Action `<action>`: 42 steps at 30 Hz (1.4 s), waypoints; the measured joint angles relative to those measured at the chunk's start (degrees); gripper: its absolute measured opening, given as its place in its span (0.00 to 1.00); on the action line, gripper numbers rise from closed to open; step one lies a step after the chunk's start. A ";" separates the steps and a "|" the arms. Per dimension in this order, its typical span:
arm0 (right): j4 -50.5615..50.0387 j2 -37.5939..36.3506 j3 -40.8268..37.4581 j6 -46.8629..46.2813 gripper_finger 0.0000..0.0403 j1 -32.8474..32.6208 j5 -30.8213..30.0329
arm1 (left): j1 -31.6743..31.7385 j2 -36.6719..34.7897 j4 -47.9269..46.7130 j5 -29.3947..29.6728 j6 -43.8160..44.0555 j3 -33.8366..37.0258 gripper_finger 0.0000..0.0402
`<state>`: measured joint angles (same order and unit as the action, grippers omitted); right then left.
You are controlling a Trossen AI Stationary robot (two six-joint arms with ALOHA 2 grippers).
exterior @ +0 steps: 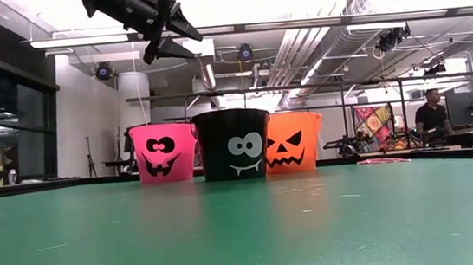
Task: Sort candy by brand, put in halloween buckets
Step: Put the red candy packet into the orange bucket
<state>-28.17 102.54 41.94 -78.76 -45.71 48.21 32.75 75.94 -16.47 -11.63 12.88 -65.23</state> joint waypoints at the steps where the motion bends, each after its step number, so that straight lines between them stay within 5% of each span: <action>1: -0.64 -0.15 0.77 1.77 0.05 0.05 -0.36 | 0.00 0.00 0.03 0.15 0.02 0.00 0.60; 10: -18.95 -4.98 12.33 22.78 0.01 9.34 -19.81 | 0.00 0.00 0.02 0.22 0.02 0.00 0.60; 17: -28.32 -7.05 23.69 48.48 0.00 27.33 -45.22 | 0.02 -0.53 -0.53 -0.96 0.46 0.00 0.60; 23: -24.66 -7.26 34.91 67.87 0.00 44.26 -63.23 | 0.02 -4.84 -1.69 -3.18 0.41 0.00 0.60; 29: -10.66 -7.28 43.65 76.28 0.00 55.74 -61.27 | 0.83 -12.58 -5.77 -3.05 -1.01 0.00 0.60; 42: -9.05 -7.26 52.98 77.36 0.00 66.69 -63.35 | 1.14 -22.39 -7.34 3.08 -3.21 0.00 0.60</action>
<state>-37.21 95.29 94.91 -1.41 20.97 -15.14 33.89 53.55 -23.81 -8.55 9.68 -65.23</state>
